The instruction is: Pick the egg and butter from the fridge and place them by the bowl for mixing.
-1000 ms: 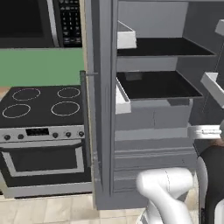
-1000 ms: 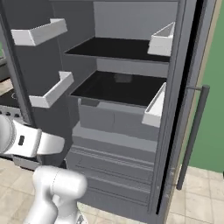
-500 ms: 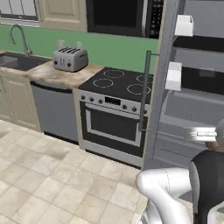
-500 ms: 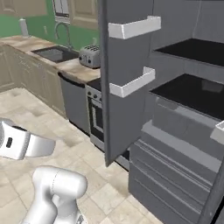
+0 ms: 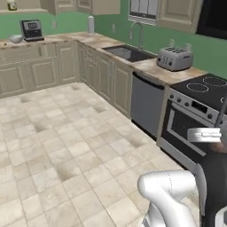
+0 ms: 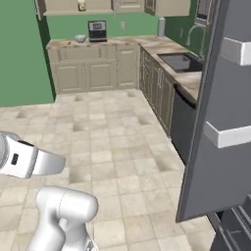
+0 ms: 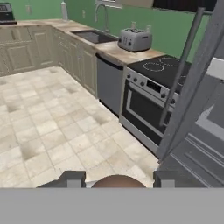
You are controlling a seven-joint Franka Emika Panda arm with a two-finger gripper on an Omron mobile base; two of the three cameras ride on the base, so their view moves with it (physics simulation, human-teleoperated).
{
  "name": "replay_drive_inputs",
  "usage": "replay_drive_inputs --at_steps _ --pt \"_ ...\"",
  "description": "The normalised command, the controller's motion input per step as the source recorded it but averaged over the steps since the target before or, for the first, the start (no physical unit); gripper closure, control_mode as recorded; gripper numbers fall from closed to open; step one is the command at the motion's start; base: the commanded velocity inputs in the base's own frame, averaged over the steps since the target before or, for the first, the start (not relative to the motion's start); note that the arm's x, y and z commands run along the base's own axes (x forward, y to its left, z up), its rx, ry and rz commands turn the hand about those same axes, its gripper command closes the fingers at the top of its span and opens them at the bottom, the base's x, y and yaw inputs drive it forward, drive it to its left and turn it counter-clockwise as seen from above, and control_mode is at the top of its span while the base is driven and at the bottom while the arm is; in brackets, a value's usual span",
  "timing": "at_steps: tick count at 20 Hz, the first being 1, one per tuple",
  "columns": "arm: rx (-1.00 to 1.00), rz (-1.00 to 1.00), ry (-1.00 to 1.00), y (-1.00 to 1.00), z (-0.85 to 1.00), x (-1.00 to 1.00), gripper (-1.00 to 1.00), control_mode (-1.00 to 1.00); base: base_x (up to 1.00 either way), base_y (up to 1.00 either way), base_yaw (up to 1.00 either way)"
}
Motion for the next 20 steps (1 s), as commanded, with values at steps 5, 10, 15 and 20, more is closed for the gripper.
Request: replay_drive_inputs --at_steps 5,10,15,20 --pt "0.00 0.00 0.00 0.00 0.00 0.00 1.00 1.00 0.95 0.99 0.32" --pt "0.00 0.00 0.00 0.00 0.00 0.00 1.00 1.00 1.00 0.82 0.11" --pt "0.00 0.00 0.00 0.00 0.00 0.00 1.00 1.00 1.00 0.64 0.01" --pt "0.00 0.00 0.00 0.00 0.00 0.00 1.00 1.00 1.00 0.59 0.00"
